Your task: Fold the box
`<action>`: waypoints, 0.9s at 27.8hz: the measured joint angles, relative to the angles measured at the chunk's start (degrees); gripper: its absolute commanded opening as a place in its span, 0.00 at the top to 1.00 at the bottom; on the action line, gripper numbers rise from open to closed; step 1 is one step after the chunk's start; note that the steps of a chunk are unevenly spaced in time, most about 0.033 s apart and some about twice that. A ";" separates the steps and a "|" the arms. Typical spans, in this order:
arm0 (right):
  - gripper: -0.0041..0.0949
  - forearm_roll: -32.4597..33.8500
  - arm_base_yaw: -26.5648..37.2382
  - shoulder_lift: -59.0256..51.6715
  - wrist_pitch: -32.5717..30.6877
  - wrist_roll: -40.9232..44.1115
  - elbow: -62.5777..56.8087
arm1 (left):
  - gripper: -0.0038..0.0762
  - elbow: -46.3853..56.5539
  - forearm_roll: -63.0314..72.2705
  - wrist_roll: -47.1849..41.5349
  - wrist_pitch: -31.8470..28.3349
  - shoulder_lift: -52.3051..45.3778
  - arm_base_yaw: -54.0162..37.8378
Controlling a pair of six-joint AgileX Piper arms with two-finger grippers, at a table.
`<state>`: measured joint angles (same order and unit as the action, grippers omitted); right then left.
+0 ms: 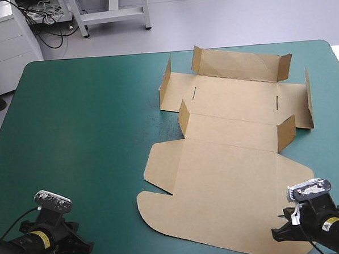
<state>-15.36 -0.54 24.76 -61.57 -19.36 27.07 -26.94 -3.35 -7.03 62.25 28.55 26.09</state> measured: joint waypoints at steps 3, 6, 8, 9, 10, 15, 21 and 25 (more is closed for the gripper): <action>0.98 0.00 0.00 0.00 0.00 0.00 0.00 | 0.99 0.00 0.00 0.00 0.00 0.00 0.00; 0.98 0.00 0.00 0.00 0.00 0.00 0.00 | 0.99 0.00 0.00 0.00 0.00 0.00 0.00; 0.97 0.00 0.00 0.00 0.00 0.00 0.00 | 0.99 0.00 0.00 0.00 0.00 0.00 0.00; 0.95 0.00 0.00 0.00 0.00 0.00 0.00 | 0.99 0.00 0.00 0.00 0.00 0.00 0.00; 0.91 0.00 0.00 0.00 0.00 0.00 0.00 | 0.99 0.00 0.00 0.00 0.00 0.00 0.00; 0.32 -0.62 0.00 0.00 0.00 -1.18 0.00 | 0.99 0.00 0.00 0.00 0.00 0.00 0.00; 0.03 -1.34 0.00 0.00 -0.12 -1.92 0.00 | 0.99 0.00 0.00 0.00 0.00 0.00 0.00; 0.03 -0.74 0.00 0.00 0.00 -0.70 0.00 | 0.99 0.00 0.00 0.00 0.00 0.00 0.00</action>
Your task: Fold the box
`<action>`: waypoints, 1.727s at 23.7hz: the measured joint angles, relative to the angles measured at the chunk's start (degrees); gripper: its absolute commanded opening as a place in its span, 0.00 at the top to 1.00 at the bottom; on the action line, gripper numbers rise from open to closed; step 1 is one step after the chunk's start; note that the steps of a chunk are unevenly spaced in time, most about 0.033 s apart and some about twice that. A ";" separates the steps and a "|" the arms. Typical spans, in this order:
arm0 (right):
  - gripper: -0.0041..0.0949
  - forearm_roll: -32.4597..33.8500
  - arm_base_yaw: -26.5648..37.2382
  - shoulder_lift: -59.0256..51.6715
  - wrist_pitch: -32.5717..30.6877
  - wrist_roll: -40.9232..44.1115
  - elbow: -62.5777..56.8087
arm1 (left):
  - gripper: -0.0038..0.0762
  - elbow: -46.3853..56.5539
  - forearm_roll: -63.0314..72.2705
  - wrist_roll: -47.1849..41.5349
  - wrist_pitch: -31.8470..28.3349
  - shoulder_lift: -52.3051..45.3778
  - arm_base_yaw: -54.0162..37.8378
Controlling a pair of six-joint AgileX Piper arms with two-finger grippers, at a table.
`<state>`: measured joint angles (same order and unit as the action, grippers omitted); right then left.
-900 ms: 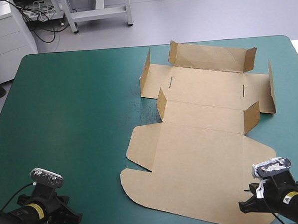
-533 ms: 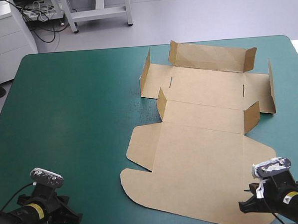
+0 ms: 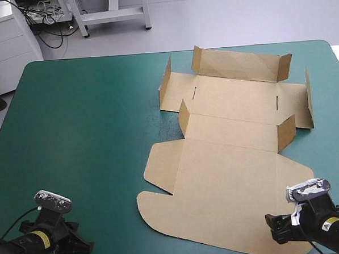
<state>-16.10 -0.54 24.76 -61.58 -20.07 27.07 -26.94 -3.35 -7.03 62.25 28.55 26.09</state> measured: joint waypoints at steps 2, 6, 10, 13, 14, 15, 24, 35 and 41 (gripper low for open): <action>0.03 0.21 0.00 0.00 0.00 0.41 0.00 | 0.99 0.00 0.00 0.00 0.00 0.00 0.00; 0.03 -0.45 0.00 0.00 0.72 5.39 0.18 | 0.99 0.00 0.00 0.00 0.00 0.00 0.00; 0.03 -0.64 0.00 0.00 0.83 13.69 4.72 | 0.99 0.00 0.00 0.00 0.00 0.00 0.00; 0.03 1.34 0.00 0.63 0.19 17.03 11.27 | 0.99 0.00 0.00 0.00 0.00 0.00 0.00; 0.03 2.63 0.00 1.52 -0.73 18.05 13.59 | 0.99 0.00 0.00 0.00 0.00 0.00 0.00; 0.03 4.21 0.00 2.79 -2.16 19.07 16.19 | 0.99 0.00 0.00 0.00 0.00 0.00 0.00; 0.03 8.86 0.00 14.45 -6.30 20.44 26.65 | 0.99 0.00 0.00 0.00 0.00 0.00 0.00; 0.03 10.40 0.00 34.57 -4.22 21.30 33.37 | 0.99 0.00 0.00 0.00 -0.05 0.00 0.00; 0.05 12.00 0.00 49.97 -3.51 21.29 41.30 | 0.99 0.00 0.00 0.00 -0.05 0.00 0.00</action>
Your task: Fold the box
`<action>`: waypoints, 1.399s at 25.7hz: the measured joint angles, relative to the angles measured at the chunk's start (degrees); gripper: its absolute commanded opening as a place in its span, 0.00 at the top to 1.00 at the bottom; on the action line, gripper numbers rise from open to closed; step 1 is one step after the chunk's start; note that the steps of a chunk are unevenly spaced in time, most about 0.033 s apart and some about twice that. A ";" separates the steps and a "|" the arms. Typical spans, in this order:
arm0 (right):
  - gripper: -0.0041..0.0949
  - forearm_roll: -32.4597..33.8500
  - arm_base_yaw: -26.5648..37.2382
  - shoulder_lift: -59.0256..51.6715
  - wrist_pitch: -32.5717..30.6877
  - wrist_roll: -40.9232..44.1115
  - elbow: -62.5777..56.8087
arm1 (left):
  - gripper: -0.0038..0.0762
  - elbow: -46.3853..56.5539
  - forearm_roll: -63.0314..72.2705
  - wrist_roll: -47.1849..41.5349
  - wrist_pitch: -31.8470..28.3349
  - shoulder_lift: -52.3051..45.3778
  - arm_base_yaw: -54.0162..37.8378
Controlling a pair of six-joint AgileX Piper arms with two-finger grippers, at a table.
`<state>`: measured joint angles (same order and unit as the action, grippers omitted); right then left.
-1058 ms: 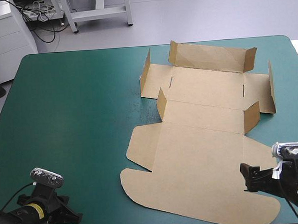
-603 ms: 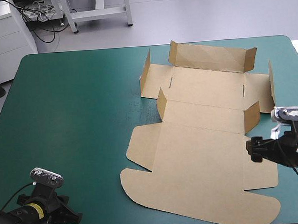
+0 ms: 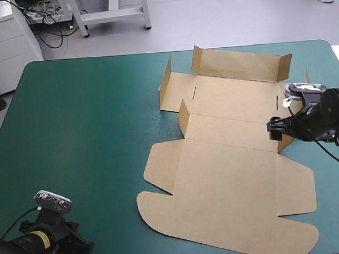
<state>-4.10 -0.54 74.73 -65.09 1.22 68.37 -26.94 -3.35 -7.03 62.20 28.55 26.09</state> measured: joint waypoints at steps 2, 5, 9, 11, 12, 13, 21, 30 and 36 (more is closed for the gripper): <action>0.05 0.30 1.29 4.38 -0.75 -0.53 2.60 | 0.99 0.00 0.00 0.00 0.00 0.00 0.00; 0.05 -1.58 6.62 8.20 -1.05 -3.42 3.80 | 0.99 0.00 0.00 0.00 0.00 0.00 0.00; 0.05 -4.57 11.35 9.96 0.43 -7.38 3.80 | 0.99 0.00 0.00 0.00 0.00 0.00 0.00; 0.05 -5.72 11.99 11.26 1.23 -8.94 3.86 | 0.99 0.00 0.00 0.00 0.00 0.00 0.00; 0.05 -6.51 11.99 11.86 1.34 -9.49 3.86 | 0.99 0.00 0.00 0.00 0.00 0.00 0.00; 0.05 -7.49 11.99 12.68 1.47 -10.15 3.86 | 0.99 0.00 0.00 0.00 0.00 0.00 0.00; 0.05 -11.56 12.04 18.85 4.42 -12.86 4.01 | 0.99 0.00 0.00 0.00 0.00 0.00 0.00; 0.36 -12.84 12.06 22.15 7.37 -13.10 4.39 | 0.99 0.00 0.00 0.00 0.00 0.00 0.00; 0.96 -13.07 12.06 24.07 7.41 -13.10 4.39 | 0.99 0.00 0.00 0.00 0.00 0.00 0.00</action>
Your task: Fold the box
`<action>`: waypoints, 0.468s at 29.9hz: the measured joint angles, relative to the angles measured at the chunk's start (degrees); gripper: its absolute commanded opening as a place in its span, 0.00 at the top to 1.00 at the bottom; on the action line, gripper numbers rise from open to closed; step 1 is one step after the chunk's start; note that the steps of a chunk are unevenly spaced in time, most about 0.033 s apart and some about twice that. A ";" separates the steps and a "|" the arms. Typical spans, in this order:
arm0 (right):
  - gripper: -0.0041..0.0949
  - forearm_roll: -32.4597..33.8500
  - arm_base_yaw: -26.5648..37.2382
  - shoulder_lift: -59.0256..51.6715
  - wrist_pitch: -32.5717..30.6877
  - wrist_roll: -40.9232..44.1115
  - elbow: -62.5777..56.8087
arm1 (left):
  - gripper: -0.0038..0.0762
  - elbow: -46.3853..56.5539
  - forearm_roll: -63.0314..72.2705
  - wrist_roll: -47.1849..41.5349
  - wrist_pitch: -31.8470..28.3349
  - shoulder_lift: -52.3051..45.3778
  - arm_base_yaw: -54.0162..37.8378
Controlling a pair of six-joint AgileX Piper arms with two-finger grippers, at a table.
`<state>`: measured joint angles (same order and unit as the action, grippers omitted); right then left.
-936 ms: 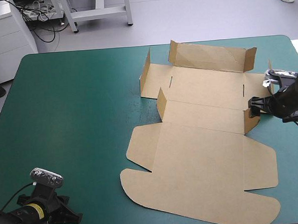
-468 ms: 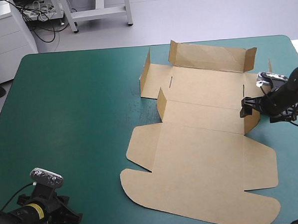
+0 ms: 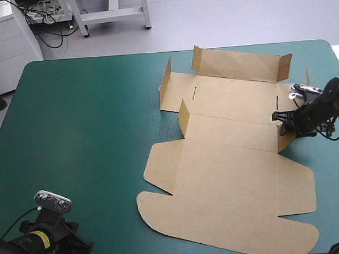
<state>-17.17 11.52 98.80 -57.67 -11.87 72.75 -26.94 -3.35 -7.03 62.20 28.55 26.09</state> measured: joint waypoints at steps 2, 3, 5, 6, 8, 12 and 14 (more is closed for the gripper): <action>0.98 0.00 0.00 0.52 0.00 0.00 0.04 | 0.99 0.00 0.00 0.00 0.00 0.00 0.00; 0.98 -0.18 0.00 0.77 -0.04 0.00 0.06 | 0.99 0.00 0.00 0.00 0.00 0.00 0.00; 0.98 -0.78 0.00 0.90 -0.04 -0.05 0.17 | 0.99 0.00 0.00 0.00 0.00 0.00 0.00; 0.98 -0.96 0.00 0.90 -0.06 -0.25 0.23 | 0.99 0.00 0.00 0.00 0.00 0.00 0.00; 0.98 -1.08 0.00 0.90 -0.12 -1.09 0.37 | 0.99 0.00 0.00 0.00 0.00 0.00 0.00; 0.98 -1.03 0.00 0.90 -0.97 -2.67 1.57 | 0.99 0.00 0.00 0.00 0.11 0.00 0.00; 0.98 -0.85 0.00 0.90 -2.18 -3.77 2.90 | 0.99 0.00 0.00 0.00 0.14 0.00 0.00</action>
<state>-18.03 11.52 99.70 -59.86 -15.64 75.65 -26.94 -3.35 -7.03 62.34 28.55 26.09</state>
